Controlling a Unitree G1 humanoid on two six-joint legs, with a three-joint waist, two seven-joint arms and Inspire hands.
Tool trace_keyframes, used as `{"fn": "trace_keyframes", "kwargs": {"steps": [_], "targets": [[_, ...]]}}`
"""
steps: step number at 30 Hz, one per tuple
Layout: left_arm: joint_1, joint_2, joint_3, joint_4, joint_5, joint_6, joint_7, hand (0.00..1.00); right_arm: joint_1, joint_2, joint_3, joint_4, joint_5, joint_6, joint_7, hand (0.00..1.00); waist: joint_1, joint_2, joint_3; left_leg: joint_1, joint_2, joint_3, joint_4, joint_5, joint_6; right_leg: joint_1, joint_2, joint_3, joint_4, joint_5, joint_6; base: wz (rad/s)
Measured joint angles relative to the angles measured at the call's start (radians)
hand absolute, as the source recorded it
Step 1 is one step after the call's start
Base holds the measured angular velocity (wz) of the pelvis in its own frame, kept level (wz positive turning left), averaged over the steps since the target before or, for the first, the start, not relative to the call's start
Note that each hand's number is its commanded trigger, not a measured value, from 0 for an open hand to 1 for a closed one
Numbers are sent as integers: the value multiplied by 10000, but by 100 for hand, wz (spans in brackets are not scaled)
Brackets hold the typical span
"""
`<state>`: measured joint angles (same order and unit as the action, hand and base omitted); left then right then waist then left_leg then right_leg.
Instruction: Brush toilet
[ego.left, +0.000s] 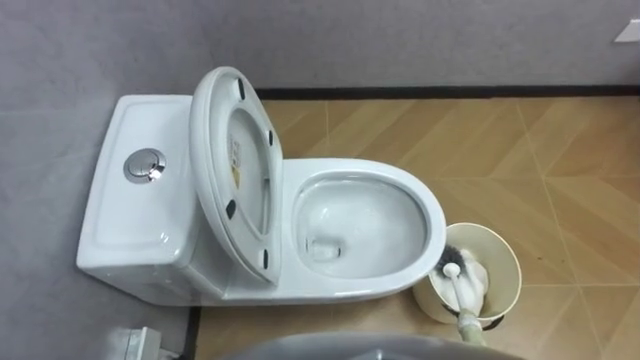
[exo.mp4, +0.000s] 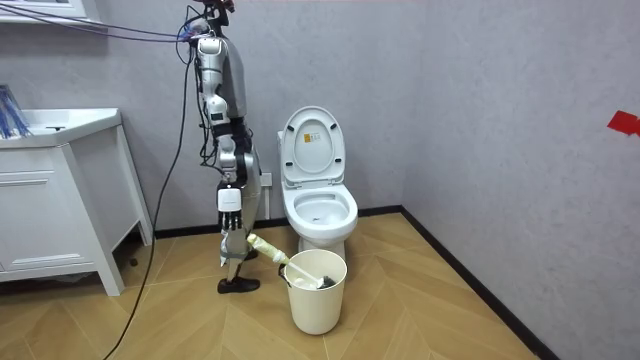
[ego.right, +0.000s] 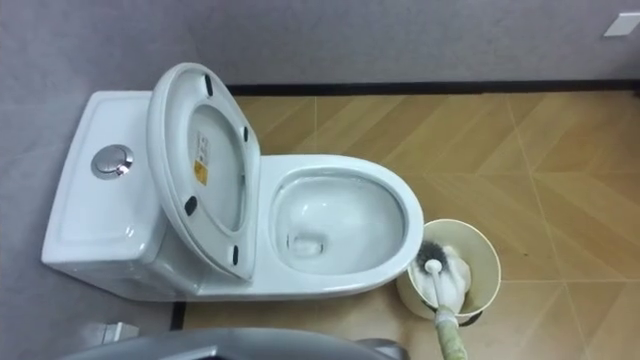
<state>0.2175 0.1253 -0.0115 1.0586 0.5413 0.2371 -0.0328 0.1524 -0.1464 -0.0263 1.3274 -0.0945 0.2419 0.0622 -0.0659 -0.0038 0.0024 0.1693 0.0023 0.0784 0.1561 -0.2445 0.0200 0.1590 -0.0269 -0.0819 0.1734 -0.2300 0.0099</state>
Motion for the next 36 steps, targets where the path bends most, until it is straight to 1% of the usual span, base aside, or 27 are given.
{"fn": "trace_keyframes", "kwargs": {"steps": [2,4,5,7,11,13,14,16,18,19,20,21,23,25,26,27,28,30,31,32,33,34,36], "targets": [[6,-8,104,3,3,30,-3,0,51,9,-331,19,362,1,-158,0,-75,-3,0,3,-2,-2,0,-6,-9,3,4,-5,1,2,-3,0],[2,-6,190,4,-6,39,7,0,164,9,-824,63,1162,3,-438,0,-157,-2,1,5,0,8,4,-6,-10,2,7,6,3,6,-10,0],[2,-6,271,3,-10,37,11,0,211,9,-928,62,1397,3,-515,0,-169,-1,2,4,1,10,4,-7,-10,3,8,5,2,6,-10,0],[14,-3,464,-12,-11,33,15,0,356,9,-1359,48,2545,-1,-909,0,-212,-11,3,5,-9,10,-23,-9,-14,6,12,53,-9,6,-10,0],[108,-3,551,-13,-8,41,18,0,493,11,-2031,21,4420,-7,-1614,0,-309,-14,5,23,-15,17,-29,-9,-14,1,28,131,-31,6,-10,-3],[160,-7,883,-13,13,38,18,0,475,38,-2769,8,5651,-36,-2075,0,-443,-46,8,18,-14,22,-28,-9,-14,-10,35,138,-45,6,-10,0],[151,-4,975,-13,13,38,19,0,467,38,-2965,8,5988,-37,-2177,0,-453,-52,9,17,-12,23,-27,-9,-14,-13,37,138,-48,6,-11,-3],[128,8,1306,-56,0,30,20,0,407,35,-3599,-15,7271,-155,-2580,0,-543,-71,8,-5,-15,22,-29,-9,-14,-34,36,135,-64,5,-10,0],[181,27,1387,-204,-1,31,20,0,228,28,-4034,-181,7675,-244,-2872,0,-676,-72,7,-25,-16,28,-33,-9,-14,-66,32,127,-53,1,-10,0],[163,32,1512,-279,4,28,21,0,159,22,-4284,-341,7806,-329,-3059,0,-683,-109,-13,-43,-17,36,-34,-9,-14,-95,32,146,-49,1,-10,-5],[160,35,1559,-357,5,23,21,0,128,16,-4338,-483,7942,-354,-3186,0,-672,-121,-22,-56,-17,51,-30,-9,-14,-119,30,152,-42,1,-10,-8],[243,43,1572,-587,-14,-4,21,0,29,-22,-4399,-757,8202,-431,-3477,0,-650,-127,-20,-94,-17,147,-9,-9,-14,-172,27,204,-28,3,-11,-14],[373,56,1577,-805,-92,-104,21,0,-233,-126,-4433,-1287,8220,-515,-3907,0,-636,-134,-24,-83,-15,274,24,-8,-13,-187,28,304,-23,14,-3,-16],[428,126,1653,-1072,-199,-274,30,0,-559,-145,-4433,-2163,8022,-926,-4345,0,-627,-145,-22,-164,-18,280,81,-8,-13,-241,27,313,-19,26,-2,-3],[422,157,1652,-1101,-235,-321,35,0,-670,-160,-4406,-2326,7944,-1016,-4415,0,-616,-158,-24,-209,-16,277,98,-8,-13,-284,29,310,-16,27,-5,3],[417,223,1643,-1151,-315,-440,40,0,-916,-223,-4283,-2533,7868,-1195,-4565,0,-592,-195,-43,-261,-5,266,113,-8,-13,-383,43,304,-6,42,-15,3],[410,269,1641,-1149,-381,-530,44,0,-1149,-319,-4241,-2579,7873,-1348,-4680,0,-532,-209,-45,-317,1,257,127,-7,-13,-416,50,282,-11,60,-23,0],[392,305,1636,-1167,-372,-655,46,0,-1276,-482,-4033,-2775,7832,-1451,-4841,0,-345,-230,-56,-385,7,256,148,-7,-13,-487,52,270,4,63,-28,0],[385,339,1633,-1191,-367,-716,47,0,-1367,-538,-3896,-2897,7504,-1509,-4893,0,-289,-247,-62,-467,10,245,153,-5,-15,-569,52,243,8,69,-35,0],[385,359,1631,-1189,-367,-729,47,0,-1416,-543,-3868,-2953,7318,-1547,-4899,0,-254,-255,-66,-517,14,240,157,-4,-16,-619,54,238,15,73,-41,0],[385,406,1623,-1185,-366,-736,46,0,-1489,-550,-3829,-3031,7014,-1621,-4903,0,-141,-275,-59,-587,24,240,154,-2,-18,-712,63,245,26,89,-59,0],[387,464,1612,-1183,-353,-744,47,0,-1540,-582,-3638,-3070,6756,-1652,-4903,0,-76,-321,-53,-661,29,220,154,1,-21,-754,66,223,32,94,-64,0],[389,513,1575,-1183,-352,-761,47,0,-1567,-618,-3377,-3295,6692,-1672,-4881,0,-37,-366,-57,-781,27,161,160,1,-20,-876,62,175,92,95,-63,8]]}}
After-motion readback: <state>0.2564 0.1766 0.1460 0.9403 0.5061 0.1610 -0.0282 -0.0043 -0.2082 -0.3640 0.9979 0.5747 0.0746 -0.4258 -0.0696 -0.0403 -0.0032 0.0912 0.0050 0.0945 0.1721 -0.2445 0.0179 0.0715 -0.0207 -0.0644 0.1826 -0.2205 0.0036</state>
